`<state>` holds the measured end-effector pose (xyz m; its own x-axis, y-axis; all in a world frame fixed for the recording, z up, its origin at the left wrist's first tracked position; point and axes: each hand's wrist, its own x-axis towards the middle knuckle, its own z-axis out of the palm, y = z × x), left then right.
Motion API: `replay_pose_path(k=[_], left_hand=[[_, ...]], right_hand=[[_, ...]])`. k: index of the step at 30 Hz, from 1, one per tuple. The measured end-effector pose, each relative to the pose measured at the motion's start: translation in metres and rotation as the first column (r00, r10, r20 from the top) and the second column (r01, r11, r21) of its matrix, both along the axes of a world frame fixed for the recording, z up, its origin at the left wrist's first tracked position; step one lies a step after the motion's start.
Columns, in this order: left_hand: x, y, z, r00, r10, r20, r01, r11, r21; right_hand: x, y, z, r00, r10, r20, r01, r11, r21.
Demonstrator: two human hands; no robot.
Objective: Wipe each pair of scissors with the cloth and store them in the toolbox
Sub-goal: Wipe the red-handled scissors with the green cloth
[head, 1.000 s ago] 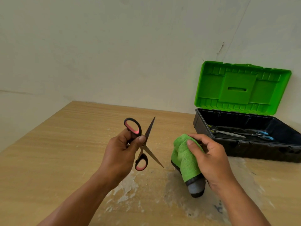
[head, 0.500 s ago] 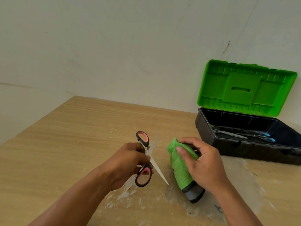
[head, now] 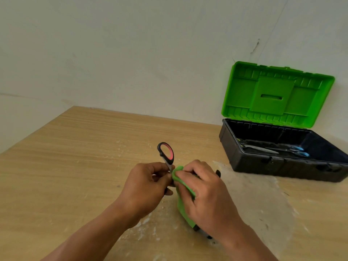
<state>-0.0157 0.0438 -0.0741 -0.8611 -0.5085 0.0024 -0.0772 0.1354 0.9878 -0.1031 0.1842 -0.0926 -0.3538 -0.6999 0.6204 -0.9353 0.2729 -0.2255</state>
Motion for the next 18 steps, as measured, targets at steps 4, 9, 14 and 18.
replay_pose_path(k=[4, 9, 14, 18], left_hand=[[0.002, 0.007, -0.002, 0.999, 0.031, -0.012, -0.033, 0.989, -0.144], [0.002, 0.008, -0.002, 0.999, 0.003, -0.042, -0.01, 0.989, -0.149], [-0.002, 0.007, -0.006, 0.997, 0.066, -0.041, -0.067, 0.997, -0.023], [0.0, 0.007, -0.001, 0.995, 0.056, -0.085, -0.052, 0.997, 0.051]], right_hand=[[-0.01, -0.001, -0.001, 0.994, -0.109, 0.003, 0.109, 0.992, -0.06], [-0.001, -0.001, 0.0, 0.999, -0.036, -0.014, 0.036, 0.999, -0.029], [-0.015, -0.001, -0.001, 0.989, -0.136, 0.053, 0.14, 0.987, -0.079], [-0.005, 0.001, 0.002, 0.999, -0.012, 0.048, 0.017, 0.995, -0.1]])
